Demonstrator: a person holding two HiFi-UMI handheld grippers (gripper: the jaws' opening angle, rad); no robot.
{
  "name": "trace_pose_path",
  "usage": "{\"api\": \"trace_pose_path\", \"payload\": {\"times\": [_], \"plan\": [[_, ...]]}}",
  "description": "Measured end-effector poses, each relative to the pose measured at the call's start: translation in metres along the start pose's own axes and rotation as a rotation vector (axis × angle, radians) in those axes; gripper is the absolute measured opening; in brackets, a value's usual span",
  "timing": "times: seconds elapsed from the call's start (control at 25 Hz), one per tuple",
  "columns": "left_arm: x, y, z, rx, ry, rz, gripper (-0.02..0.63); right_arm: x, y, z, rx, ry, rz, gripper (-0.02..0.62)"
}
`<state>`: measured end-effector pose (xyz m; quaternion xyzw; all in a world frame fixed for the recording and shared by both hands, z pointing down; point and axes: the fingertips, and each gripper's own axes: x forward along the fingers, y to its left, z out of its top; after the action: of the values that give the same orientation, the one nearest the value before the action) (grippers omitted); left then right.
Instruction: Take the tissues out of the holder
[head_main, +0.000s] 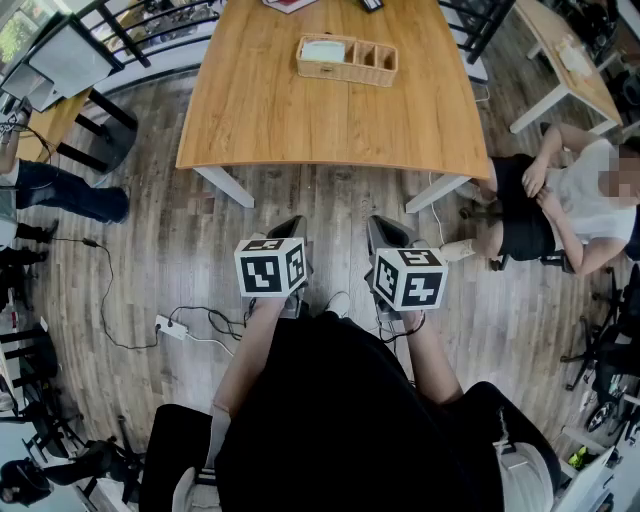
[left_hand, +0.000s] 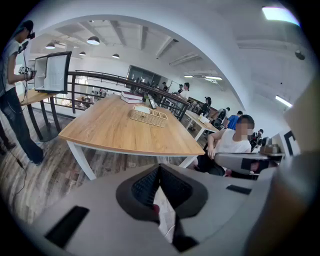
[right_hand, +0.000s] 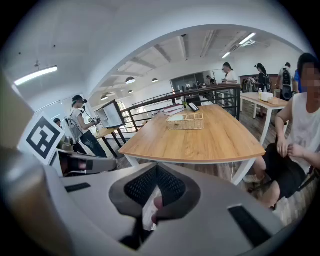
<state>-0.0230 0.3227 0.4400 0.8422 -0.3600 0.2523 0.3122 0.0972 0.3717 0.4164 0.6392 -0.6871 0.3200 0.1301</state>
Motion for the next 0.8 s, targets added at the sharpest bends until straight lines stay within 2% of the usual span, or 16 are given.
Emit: {"api": "trace_pose_path", "payload": {"times": [0.24, 0.56, 0.68, 0.8], "plan": [[0.009, 0.006, 0.007, -0.005, 0.007, 0.003, 0.012, 0.011, -0.001, 0.014, 0.011, -0.01, 0.017, 0.011], [0.059, 0.004, 0.029, 0.01, 0.045, -0.042, 0.012, 0.025, -0.038, 0.032, 0.102, -0.082, -0.017, 0.012], [0.081, 0.008, 0.046, 0.017, 0.053, -0.062, 0.012, 0.043, -0.046, 0.048, 0.075, -0.092, -0.006, 0.012], [0.102, 0.021, 0.071, 0.021, 0.054, -0.071, 0.012, 0.07, -0.047, 0.075, -0.006, -0.094, 0.013, 0.014]]}}
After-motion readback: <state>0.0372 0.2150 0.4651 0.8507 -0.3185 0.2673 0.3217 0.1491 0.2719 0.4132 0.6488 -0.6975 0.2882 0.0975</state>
